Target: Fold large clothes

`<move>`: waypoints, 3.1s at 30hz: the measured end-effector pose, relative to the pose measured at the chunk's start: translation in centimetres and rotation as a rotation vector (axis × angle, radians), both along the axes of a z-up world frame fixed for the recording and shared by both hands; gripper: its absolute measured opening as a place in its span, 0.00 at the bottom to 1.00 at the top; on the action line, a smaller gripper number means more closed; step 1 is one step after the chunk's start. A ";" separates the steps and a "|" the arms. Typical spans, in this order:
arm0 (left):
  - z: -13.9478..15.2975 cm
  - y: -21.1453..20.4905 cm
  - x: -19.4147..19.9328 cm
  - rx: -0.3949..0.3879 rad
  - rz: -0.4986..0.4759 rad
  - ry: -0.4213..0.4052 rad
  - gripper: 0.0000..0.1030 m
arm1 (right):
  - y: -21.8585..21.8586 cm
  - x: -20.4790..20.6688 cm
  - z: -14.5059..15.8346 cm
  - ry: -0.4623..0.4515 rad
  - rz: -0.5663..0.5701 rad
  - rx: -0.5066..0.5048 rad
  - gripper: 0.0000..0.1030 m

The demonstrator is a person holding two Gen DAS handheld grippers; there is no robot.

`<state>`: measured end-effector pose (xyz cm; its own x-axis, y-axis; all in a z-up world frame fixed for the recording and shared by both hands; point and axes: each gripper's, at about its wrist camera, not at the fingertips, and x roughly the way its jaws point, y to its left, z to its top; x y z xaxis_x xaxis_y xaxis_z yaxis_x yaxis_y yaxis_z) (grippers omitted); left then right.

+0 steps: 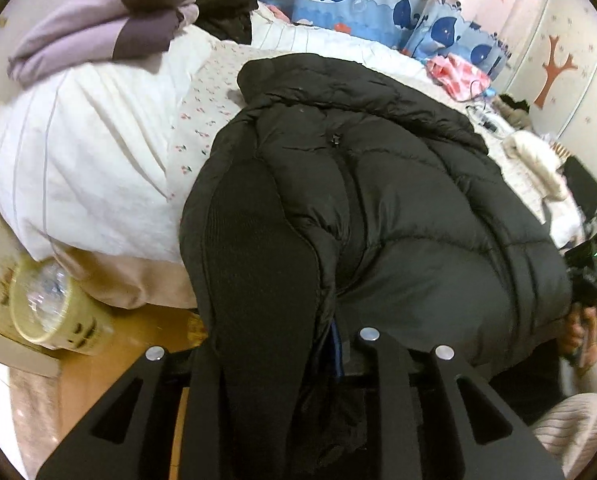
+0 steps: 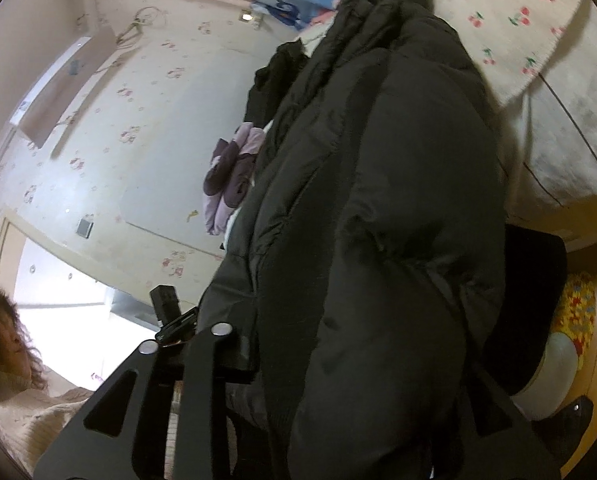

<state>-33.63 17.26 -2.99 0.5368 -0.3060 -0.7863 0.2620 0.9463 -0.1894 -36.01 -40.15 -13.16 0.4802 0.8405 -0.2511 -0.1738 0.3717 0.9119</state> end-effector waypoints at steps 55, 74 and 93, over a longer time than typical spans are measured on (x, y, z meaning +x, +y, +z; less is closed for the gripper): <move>-8.3 7.6 2.3 -0.901 -0.049 0.296 0.81 | 0.1 0.5 -1.2 -0.023 0.022 0.132 0.77; -7.0 5.3 3.2 -0.717 -0.113 0.314 0.47 | -0.1 0.1 0.5 -0.071 0.016 0.073 0.50; -6.9 6.1 2.7 -0.745 -0.059 0.283 0.34 | 0.9 0.6 0.8 -0.115 -0.046 0.052 0.16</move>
